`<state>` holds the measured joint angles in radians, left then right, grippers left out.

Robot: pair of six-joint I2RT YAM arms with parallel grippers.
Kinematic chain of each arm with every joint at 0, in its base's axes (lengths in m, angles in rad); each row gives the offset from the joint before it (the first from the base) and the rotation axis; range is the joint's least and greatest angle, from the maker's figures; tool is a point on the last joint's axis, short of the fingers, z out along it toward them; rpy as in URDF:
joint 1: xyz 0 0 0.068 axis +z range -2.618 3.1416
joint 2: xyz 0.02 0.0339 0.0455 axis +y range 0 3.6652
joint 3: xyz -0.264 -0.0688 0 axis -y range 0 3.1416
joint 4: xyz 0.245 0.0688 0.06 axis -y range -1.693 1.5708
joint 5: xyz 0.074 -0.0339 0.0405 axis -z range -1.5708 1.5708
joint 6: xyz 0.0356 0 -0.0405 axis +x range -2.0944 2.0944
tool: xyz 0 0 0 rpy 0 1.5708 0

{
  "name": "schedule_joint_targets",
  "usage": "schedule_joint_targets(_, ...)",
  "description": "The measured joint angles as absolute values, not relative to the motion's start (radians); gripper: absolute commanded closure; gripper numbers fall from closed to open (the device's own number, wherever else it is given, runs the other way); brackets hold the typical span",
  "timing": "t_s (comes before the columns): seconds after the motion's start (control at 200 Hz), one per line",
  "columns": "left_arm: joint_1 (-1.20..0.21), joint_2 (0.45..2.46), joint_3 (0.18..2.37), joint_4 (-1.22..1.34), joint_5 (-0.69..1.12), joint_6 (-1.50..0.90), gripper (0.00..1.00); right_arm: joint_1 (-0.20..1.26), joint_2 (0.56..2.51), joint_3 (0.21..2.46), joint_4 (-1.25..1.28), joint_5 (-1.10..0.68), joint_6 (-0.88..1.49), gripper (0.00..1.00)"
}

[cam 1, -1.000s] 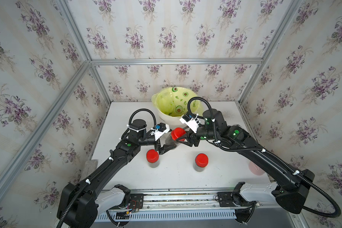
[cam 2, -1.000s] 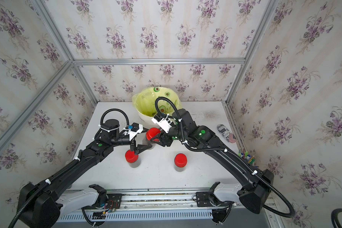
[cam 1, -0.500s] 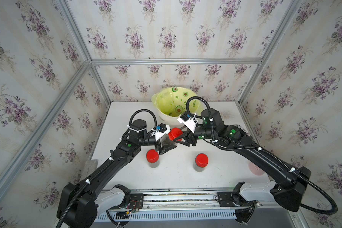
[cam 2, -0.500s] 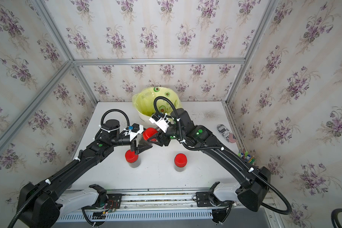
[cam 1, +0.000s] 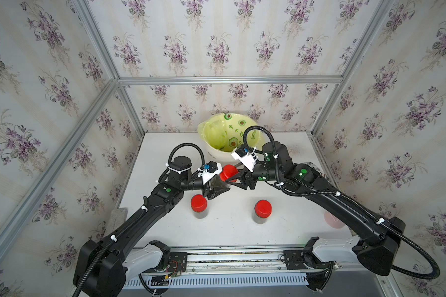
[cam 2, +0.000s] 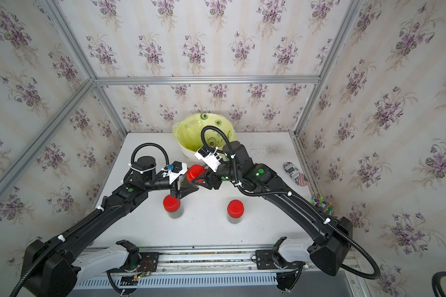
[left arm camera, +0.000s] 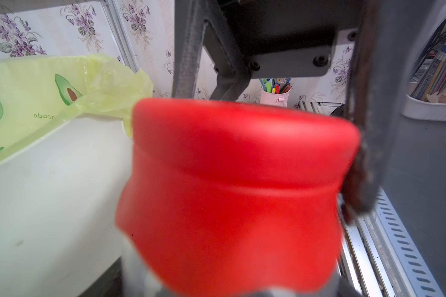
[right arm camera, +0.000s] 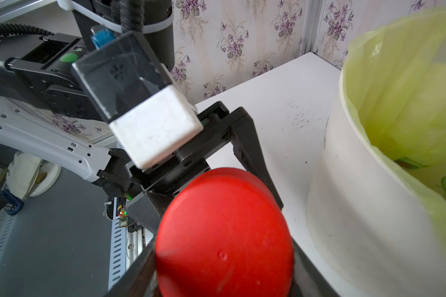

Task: Empty moldy tea leaves from jars
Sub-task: Pick up the jar from the center of the board.

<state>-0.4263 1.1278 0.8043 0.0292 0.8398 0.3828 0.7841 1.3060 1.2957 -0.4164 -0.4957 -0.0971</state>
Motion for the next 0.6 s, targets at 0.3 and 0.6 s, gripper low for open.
schedule_joint_targets(0.3,-0.427,1.133,0.804,0.028,0.829,0.383,0.34,0.772,1.31,1.289,-0.408,-0.506,-0.098,0.72)
schedule_joint_targets(0.6,-0.427,1.129,0.804,0.027,0.824,0.388,0.36,0.767,1.31,1.285,-0.395,-0.517,-0.102,0.39)
